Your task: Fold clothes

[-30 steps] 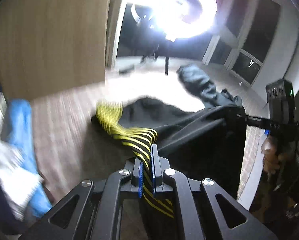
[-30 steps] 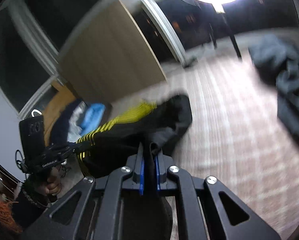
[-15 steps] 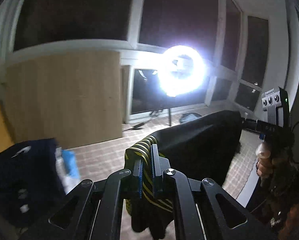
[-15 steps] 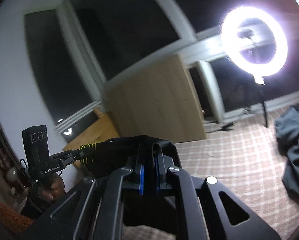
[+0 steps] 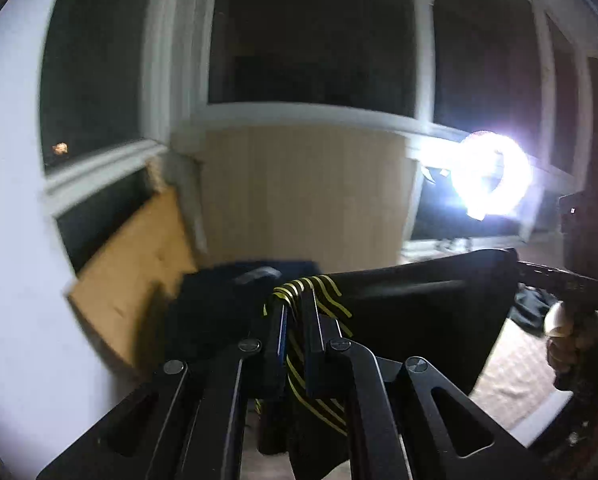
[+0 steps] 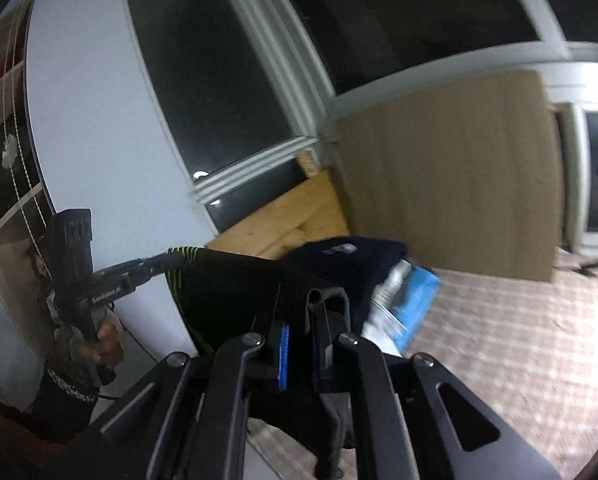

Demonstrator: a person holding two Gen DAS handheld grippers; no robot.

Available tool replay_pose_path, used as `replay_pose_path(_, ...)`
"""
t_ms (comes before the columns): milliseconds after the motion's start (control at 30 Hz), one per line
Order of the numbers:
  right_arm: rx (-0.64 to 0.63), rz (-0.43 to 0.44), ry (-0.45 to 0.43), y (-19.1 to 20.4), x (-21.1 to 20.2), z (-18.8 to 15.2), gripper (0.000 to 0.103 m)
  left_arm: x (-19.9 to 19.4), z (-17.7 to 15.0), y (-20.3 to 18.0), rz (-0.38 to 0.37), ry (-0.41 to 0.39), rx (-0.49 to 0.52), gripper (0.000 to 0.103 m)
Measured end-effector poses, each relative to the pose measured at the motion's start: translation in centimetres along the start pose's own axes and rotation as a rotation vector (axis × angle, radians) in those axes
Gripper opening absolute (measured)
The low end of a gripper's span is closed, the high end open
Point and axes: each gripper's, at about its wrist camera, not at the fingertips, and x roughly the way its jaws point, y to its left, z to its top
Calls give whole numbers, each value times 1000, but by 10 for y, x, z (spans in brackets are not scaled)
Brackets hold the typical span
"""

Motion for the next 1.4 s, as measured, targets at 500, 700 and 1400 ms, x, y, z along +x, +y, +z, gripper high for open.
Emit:
replay_pose_path(500, 135, -21, 95, -62, 170, 57, 7, 141, 50, 112, 19, 63, -86, 3)
replay_pose_path(700, 135, -4, 128, -75, 179, 59, 7, 135, 34, 99, -14, 82, -61, 3)
replay_pose_path(1400, 280, -381, 92, -158, -121, -52, 7, 91, -46, -206, -624, 259, 193, 3)
